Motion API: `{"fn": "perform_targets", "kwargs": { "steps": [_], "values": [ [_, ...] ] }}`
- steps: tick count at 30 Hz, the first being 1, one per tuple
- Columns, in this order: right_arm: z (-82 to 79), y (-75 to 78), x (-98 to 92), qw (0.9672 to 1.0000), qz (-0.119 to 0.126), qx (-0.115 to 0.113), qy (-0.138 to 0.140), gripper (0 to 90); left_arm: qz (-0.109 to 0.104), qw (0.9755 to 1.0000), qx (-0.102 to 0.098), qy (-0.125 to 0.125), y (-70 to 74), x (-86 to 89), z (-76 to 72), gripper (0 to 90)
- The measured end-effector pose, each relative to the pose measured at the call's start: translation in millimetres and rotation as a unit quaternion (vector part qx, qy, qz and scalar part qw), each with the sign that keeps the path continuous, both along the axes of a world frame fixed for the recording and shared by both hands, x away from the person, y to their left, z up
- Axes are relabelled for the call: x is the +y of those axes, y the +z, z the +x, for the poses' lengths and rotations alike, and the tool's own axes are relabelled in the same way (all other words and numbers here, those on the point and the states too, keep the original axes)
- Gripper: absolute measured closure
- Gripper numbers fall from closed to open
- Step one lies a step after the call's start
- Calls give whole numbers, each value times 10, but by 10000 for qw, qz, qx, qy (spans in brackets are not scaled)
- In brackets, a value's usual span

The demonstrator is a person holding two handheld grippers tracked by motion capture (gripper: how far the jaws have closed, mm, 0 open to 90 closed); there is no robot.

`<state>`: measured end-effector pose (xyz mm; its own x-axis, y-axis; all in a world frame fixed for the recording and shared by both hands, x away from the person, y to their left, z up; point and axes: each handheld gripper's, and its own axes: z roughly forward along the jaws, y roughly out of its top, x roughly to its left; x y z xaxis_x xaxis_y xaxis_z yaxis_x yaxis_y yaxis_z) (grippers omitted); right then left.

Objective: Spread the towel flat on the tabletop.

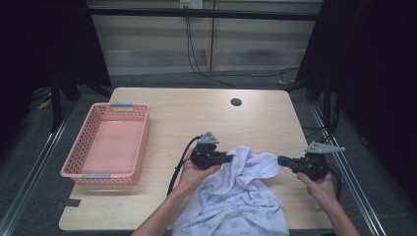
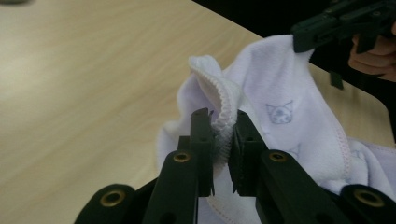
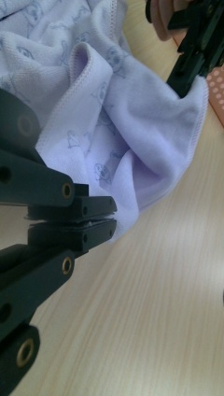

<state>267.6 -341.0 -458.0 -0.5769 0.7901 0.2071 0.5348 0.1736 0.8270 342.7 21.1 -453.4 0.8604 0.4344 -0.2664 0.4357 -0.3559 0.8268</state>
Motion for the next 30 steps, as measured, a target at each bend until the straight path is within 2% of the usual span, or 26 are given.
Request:
{"fn": "perform_targets", "kwargs": {
  "steps": [3, 6, 9, 12, 14, 17, 22, 26, 27, 28, 30],
  "values": [
    [3, 68, -58, 9998, 62, -116, -130, 882, -74, 9997, -152, 160, 165, 219, 19, 842],
    [10, 155, -115, 9994, 131, -244, -222, 883, -14, 9988, -355, 338, 335, 470, 22, 848],
    [13, 320, -164, 9980, 241, -501, -295, 883, -36, 9974, -515, 498, 508, 713, 23, 852],
    [19, 504, -157, 9963, 326, -736, -287, 883, -85, 9959, -688, 574, 688, 883, 26, 854],
    [43, 621, -130, 9954, 358, -858, -234, 883, -92, 9950, -804, 587, 808, 951, 25, 854],
    [105, 846, -52, 9938, 233, -1085, -110, 883, -106, 9932, -967, 644, 954, 1031, 40, 854],
    [287, 1252, 67, 9891, 173, -1465, -10, 884, -332, 9890, -1147, 869, 1192, 1163, 124, 855],
    [477, 1500, 148, 9861, 190, -1649, 17, 883, -247, 9860, -1310, 1004, 1390, 1242, 239, 855],
    [523, 1536, 161, 9855, 176, -1685, 35, 884, -279, 9847, -1347, 1067, 1434, 1267, 305, 855],
    [602, 1592, 189, 9851, 195, -1708, 48, 883, -276, 9848, -1310, 1103, 1454, 1286, 386, 855],
    [753, 1652, 234, 9850, 173, -1718, 57, 884, -128, 9832, -1257, 1317, 1448, 1293, 577, 854]
  ]
}}
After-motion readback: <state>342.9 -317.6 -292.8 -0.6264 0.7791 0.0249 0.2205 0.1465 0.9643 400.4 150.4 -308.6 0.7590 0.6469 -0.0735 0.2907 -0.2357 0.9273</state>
